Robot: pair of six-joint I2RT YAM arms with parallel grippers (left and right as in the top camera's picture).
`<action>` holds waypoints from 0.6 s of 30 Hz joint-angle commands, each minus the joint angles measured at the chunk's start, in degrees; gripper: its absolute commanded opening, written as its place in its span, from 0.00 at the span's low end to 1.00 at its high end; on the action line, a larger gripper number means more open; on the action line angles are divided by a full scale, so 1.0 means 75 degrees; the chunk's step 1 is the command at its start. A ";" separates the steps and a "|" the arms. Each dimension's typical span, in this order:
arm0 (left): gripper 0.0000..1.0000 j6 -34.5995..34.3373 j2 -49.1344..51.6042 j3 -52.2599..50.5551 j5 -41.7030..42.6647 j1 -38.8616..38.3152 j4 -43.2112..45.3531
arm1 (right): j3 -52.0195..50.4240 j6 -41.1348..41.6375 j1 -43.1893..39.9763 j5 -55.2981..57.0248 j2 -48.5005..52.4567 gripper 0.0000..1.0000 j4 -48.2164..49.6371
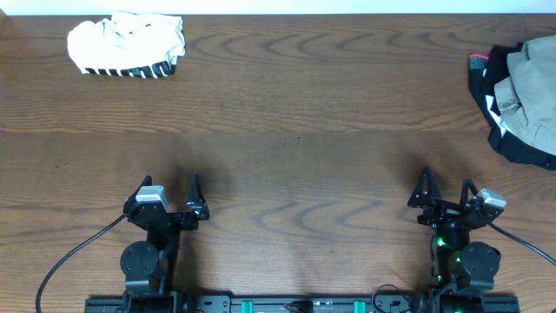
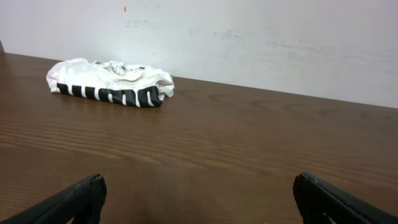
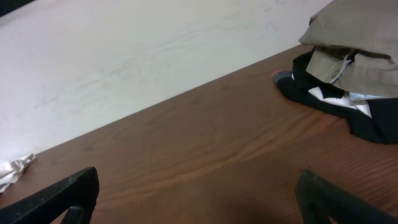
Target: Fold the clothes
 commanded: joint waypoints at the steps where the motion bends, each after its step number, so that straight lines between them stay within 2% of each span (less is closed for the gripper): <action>1: 0.98 0.0102 -0.0061 -0.0181 -0.0003 -0.0023 -0.0175 | -0.0012 0.0003 -0.0015 -0.0050 -0.0015 0.99 -0.0032; 18: 0.98 0.0102 -0.0061 -0.0181 -0.0003 -0.0023 -0.0175 | -0.0012 0.0003 -0.0015 -0.0050 -0.0017 0.99 -0.0032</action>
